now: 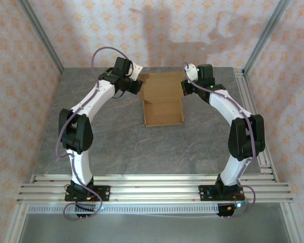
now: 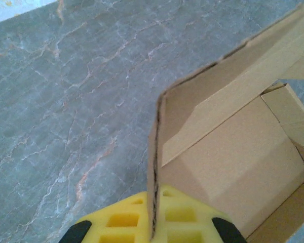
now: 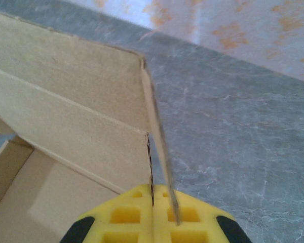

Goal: Fold the paper box

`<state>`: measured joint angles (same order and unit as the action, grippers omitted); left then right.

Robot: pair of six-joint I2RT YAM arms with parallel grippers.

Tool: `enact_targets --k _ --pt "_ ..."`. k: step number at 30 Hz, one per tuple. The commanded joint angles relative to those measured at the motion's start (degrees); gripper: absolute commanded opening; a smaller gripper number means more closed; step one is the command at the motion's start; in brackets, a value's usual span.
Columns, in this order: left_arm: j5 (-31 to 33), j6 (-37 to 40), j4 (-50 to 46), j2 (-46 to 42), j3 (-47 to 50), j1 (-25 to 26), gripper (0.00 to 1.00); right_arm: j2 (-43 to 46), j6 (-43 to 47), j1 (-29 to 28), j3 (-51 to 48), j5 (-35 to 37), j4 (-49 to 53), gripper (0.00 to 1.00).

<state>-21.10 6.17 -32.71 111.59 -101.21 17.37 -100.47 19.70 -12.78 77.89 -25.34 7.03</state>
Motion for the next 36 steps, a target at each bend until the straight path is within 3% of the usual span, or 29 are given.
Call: enact_targets --k 1,11,16,36 --pt "5.49 -4.99 2.71 -0.16 -0.59 1.28 0.00 4.03 -8.60 -0.90 -5.71 6.02 -16.95 0.00" --pt "7.96 -13.94 7.31 0.14 0.34 3.98 0.00 6.54 -15.37 -5.70 -19.18 21.70 -37.64 0.00" --pt "5.63 -17.71 9.94 1.04 0.85 4.21 0.00 5.61 -15.84 -8.28 -25.03 29.89 -48.36 0.00" --pt "6.09 -25.21 18.30 3.02 5.99 5.81 0.00 -1.33 -18.60 -11.97 -33.88 32.37 -69.34 0.00"
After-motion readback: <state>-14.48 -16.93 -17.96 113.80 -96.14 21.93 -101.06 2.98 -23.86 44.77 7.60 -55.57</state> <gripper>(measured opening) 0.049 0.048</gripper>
